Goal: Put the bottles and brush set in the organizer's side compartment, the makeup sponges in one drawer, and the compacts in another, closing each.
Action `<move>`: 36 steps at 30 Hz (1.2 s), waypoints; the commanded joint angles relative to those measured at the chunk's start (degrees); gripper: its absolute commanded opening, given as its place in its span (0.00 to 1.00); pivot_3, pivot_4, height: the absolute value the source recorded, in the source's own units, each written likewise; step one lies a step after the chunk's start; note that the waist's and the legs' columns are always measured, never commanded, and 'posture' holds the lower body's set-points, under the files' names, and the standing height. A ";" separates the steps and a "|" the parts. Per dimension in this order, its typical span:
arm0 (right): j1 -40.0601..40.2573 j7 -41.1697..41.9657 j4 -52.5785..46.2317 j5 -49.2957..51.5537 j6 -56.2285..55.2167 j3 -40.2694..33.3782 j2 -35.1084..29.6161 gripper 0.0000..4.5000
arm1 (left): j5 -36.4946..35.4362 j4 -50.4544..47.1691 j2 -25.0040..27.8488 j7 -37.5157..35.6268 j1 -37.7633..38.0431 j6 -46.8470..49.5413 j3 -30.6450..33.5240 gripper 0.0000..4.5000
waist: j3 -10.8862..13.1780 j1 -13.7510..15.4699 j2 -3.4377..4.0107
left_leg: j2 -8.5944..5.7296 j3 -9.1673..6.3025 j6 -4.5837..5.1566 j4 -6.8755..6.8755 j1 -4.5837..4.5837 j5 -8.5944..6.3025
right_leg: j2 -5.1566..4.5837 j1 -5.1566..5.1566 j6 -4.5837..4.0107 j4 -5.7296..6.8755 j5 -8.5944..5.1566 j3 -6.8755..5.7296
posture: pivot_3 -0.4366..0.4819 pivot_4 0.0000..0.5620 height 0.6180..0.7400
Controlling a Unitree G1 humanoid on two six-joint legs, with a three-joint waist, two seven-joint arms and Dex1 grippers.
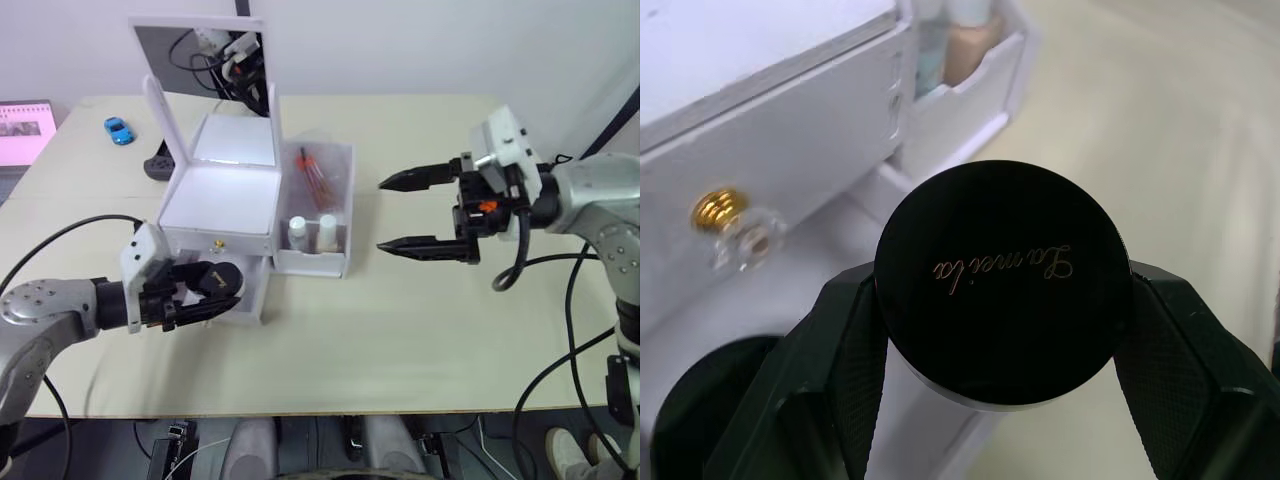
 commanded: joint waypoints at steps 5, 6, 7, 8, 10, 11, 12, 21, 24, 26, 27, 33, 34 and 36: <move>-1.26 0.32 -0.60 0.08 -1.20 -1.46 -0.84 1.00 | 6.15 0.01 -0.69 4.74 -0.50 -0.71 -3.68 0.59 | 0.00 -0.08 0.00 | -0.01 0.00 0.00 -0.01 0.00 0.00 | 0.00 0.00 0.00 0.00 0.00 0.03 | 0.48 0.27 0.87; -1.38 0.35 -0.48 -0.01 -1.27 -1.37 -0.82 1.00 | 7.09 -0.09 -0.61 5.03 -0.72 -1.04 -4.55 0.59 | 0.00 -0.08 0.00 | -0.01 0.01 0.00 -0.02 -0.01 0.00 | 0.00 0.00 0.00 0.00 0.00 0.03 | 0.48 0.27 0.87; -1.54 0.35 -0.37 -0.10 -1.33 -1.21 -0.73 1.00 | 7.19 -0.31 -1.18 5.78 -1.59 -0.67 -5.36 0.59 | 0.00 -0.08 0.00 | -0.01 0.00 0.00 -0.03 0.00 0.00 | 0.01 0.00 0.00 0.00 0.00 0.03 | 0.48 0.27 0.87; -1.67 0.32 -0.31 -0.17 -1.36 -1.09 -0.65 1.00 | 7.15 -0.55 -1.66 6.30 -2.35 -0.37 -5.95 0.59 | 0.00 -0.07 0.00 | -0.01 0.00 0.00 -0.03 0.00 0.00 | 0.01 -0.01 0.00 -0.01 0.00 0.03 | 0.48 0.27 0.87; -1.91 0.24 -0.30 -0.18 -1.34 -0.90 -0.53 1.00 | 7.16 -0.65 -2.22 6.95 -3.40 0.06 -6.55 0.59 | 0.00 -0.05 0.00 | -0.01 0.00 0.00 -0.02 -0.01 0.00 | 0.01 -0.01 0.00 -0.01 0.00 0.03 | 0.48 0.27 0.87; -1.95 0.19 -0.32 -0.15 -1.34 -0.90 -0.53 1.00 | 7.60 -0.70 -1.97 6.75 -3.53 -0.06 -6.94 0.59 | 0.00 -0.06 -0.01 | -0.01 0.00 0.00 -0.01 -0.02 0.00 | 0.01 -0.01 0.00 -0.01 0.01 0.03 | 0.48 0.27 0.87; -2.02 0.18 -0.28 -0.12 -1.35 -0.87 -0.55 1.00 | 7.92 -0.71 -1.77 6.59 -3.64 -0.11 -7.22 0.59 | 0.00 -0.07 0.00 | -0.01 0.00 0.00 -0.01 -0.02 0.00 | 0.01 -0.01 0.00 -0.01 0.01 0.03 | 0.48 0.27 0.87; -2.04 -0.43 -0.39 -0.76 -1.61 -0.83 -0.54 1.00 | 6.90 0.73 -2.01 5.41 -7.03 2.23 -7.95 0.99 | 0.00 -0.08 -0.01 | -0.01 0.00 0.00 -0.01 -0.02 0.00 | 0.01 -0.01 0.00 0.00 0.01 0.03 | 0.48 0.27 0.87; -2.01 -0.64 -0.50 -0.68 -1.58 -0.77 -0.38 1.00 | 3.85 0.39 -1.76 3.91 -7.02 4.48 -6.10 0.99 | 0.00 -0.08 -0.01 | -0.02 0.00 0.00 -0.01 -0.02 0.00 | 0.01 -0.01 0.01 0.00 0.00 0.03 | 0.48 0.27 0.87; -2.15 -0.46 -0.44 -0.46 -1.50 -0.66 -0.41 1.00 | 2.02 0.29 -0.99 2.90 -6.76 5.47 -3.84 0.99 | 0.00 -0.09 -0.01 | -0.01 0.00 0.00 -0.02 -0.03 0.00 | 0.01 0.00 0.01 -0.01 0.00 0.03 | 0.48 0.27 0.87; -2.28 -0.24 -0.30 -0.34 -1.45 -0.53 -0.42 1.00 | 1.19 0.18 -0.69 2.13 -6.32 5.25 -2.36 0.99 | 0.01 -0.10 -0.01 | -0.01 0.00 0.00 -0.02 -0.03 0.00 | 0.01 -0.01 0.01 -0.01 0.00 0.03 | 0.48 0.27 0.87; -3.15 2.62 0.94 0.24 -1.98 0.19 -0.30 1.00 | -5.13 -1.37 -0.90 -3.57 -0.33 3.32 9.85 0.99 | 0.01 -0.37 0.00 | -0.01 0.00 0.00 -0.03 -0.01 0.00 | 0.01 -0.02 0.00 -0.01 0.00 0.03 | 0.48 0.27 0.87; -3.64 3.20 1.37 0.34 -2.11 0.39 -0.06 1.00 | -6.61 -1.55 -0.57 -5.38 1.55 3.63 12.65 0.99 | 0.02 -0.35 0.00 | 0.00 0.00 0.00 -0.02 -0.01 0.00 | 0.01 -0.03 0.00 0.00 0.00 0.03 | 0.48 0.27 0.87; -4.79 4.21 2.34 0.15 -2.46 1.05 0.53 1.00 | -6.64 -2.15 -0.25 -7.79 5.51 2.35 16.89 0.99 | 0.02 -0.30 0.02 | 0.00 0.00 0.00 -0.03 -0.01 0.00 | 0.01 -0.04 0.00 0.00 0.00 0.03 | 0.48 0.27 0.87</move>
